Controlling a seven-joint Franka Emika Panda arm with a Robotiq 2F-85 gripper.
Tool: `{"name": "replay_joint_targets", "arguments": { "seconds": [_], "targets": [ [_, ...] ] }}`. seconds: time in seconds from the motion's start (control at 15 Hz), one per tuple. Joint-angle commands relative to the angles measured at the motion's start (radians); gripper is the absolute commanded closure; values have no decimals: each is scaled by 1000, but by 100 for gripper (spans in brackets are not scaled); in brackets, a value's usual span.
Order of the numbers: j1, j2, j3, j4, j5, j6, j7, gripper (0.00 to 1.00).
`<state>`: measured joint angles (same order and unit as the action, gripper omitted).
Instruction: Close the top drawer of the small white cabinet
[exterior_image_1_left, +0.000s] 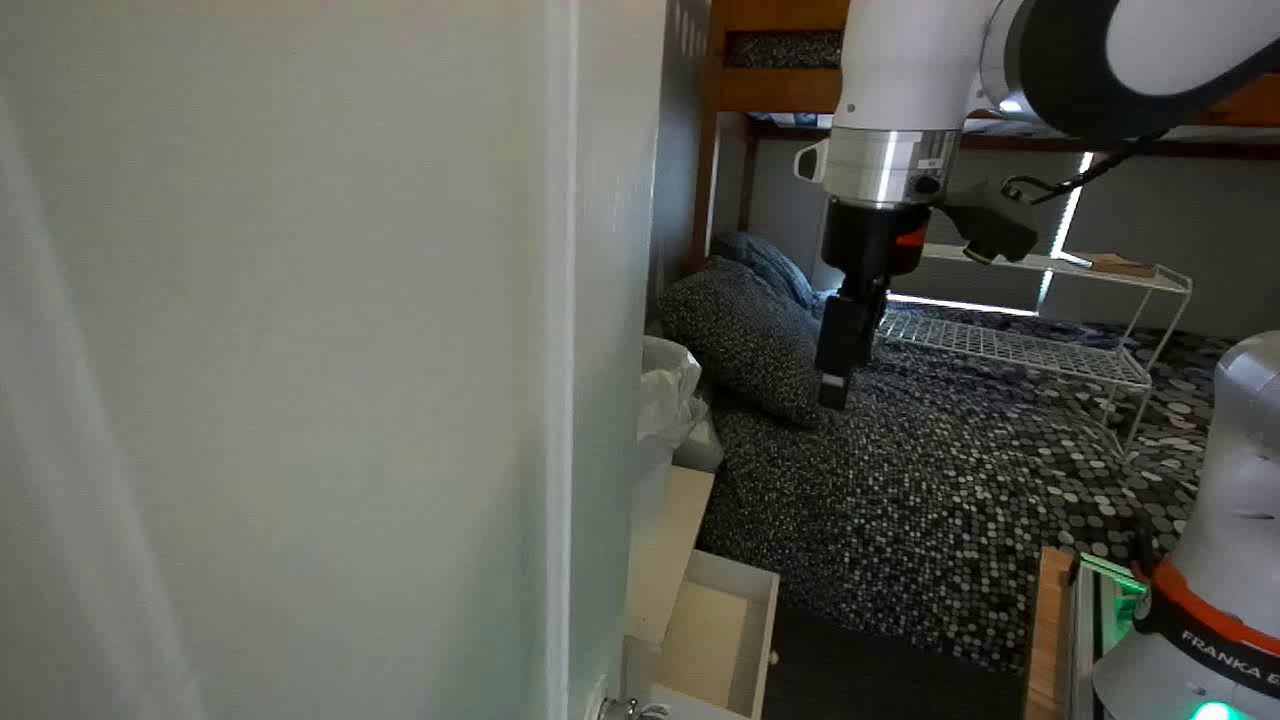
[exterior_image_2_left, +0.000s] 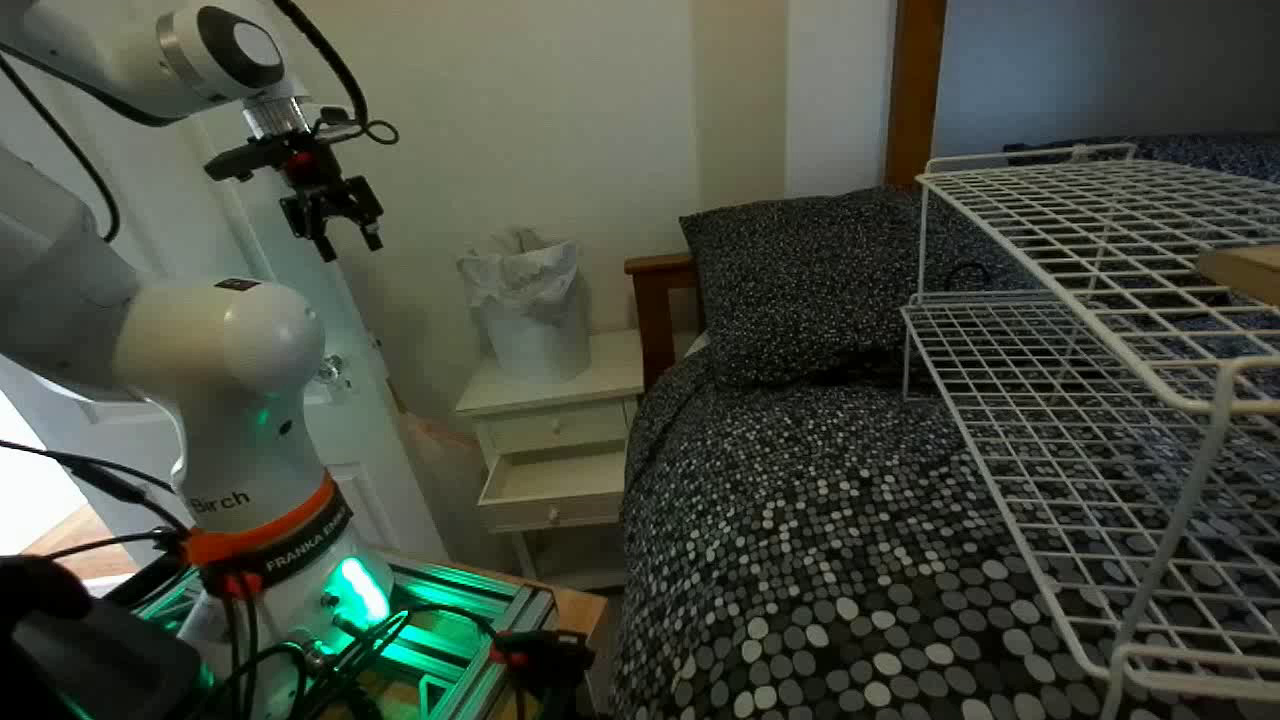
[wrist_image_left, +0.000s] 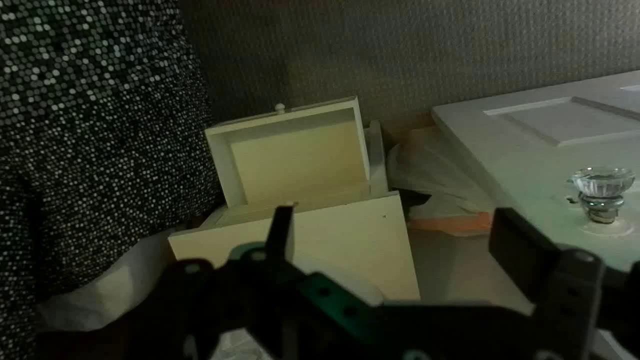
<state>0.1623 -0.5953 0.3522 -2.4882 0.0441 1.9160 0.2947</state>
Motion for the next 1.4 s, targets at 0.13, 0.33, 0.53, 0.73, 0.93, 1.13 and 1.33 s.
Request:
{"name": "replay_joint_targets", "arguments": {
  "seconds": [0.13,0.33,0.53,0.73,0.93,1.13,1.33],
  "targets": [
    [17,4,-15,2,-10,-2,9,0],
    [17,4,-15,2,-10,-2,9,0],
    [17,4,-15,2,-10,-2,9,0],
    [17,4,-15,2,-10,-2,9,0],
    [17,4,-15,2,-10,-2,9,0],
    [19,-13,-33,-57,-11,43,-16,0],
    [12,-46,-86,-162,-20,95,-72,0]
  ]
}}
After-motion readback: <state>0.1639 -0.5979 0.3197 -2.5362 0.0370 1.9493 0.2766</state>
